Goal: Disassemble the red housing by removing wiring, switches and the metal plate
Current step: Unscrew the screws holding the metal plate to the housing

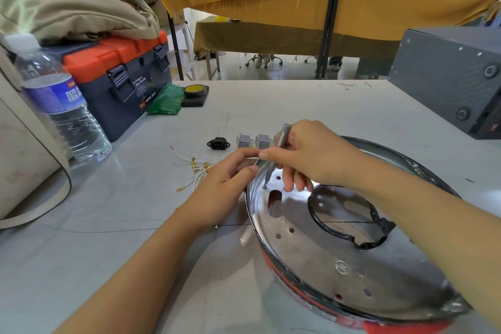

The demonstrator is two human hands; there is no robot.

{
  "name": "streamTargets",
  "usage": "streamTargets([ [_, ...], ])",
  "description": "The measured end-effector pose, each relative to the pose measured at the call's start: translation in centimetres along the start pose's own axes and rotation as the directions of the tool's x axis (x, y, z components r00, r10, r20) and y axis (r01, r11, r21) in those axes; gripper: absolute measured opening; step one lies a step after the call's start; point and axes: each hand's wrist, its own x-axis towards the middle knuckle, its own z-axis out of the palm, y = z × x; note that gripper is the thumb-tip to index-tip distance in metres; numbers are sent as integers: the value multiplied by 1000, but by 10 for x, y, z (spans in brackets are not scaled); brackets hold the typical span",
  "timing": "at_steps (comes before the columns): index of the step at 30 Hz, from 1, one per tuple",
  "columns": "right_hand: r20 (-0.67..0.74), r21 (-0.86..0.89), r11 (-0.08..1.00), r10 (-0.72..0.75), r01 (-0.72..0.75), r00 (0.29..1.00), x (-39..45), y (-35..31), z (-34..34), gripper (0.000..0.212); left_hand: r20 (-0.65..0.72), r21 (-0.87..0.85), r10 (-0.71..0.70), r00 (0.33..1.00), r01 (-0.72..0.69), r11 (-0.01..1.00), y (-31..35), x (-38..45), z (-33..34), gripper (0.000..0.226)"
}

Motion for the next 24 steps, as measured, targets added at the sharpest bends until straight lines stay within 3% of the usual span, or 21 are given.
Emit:
streamTargets([
  [11,157,221,974,-76,40,985,-2,6,-11,16,19,-37,4,1000,-3,999,1,0,1,30],
  [19,204,269,963,-76,19,976,-2,8,-13,13,28,-58,17,999,-15,998,0,1,1,30],
  [24,158,234,972,-45,7,986,1,5,-5,13,38,-51,28,999,-26,998,0,0,1,29],
])
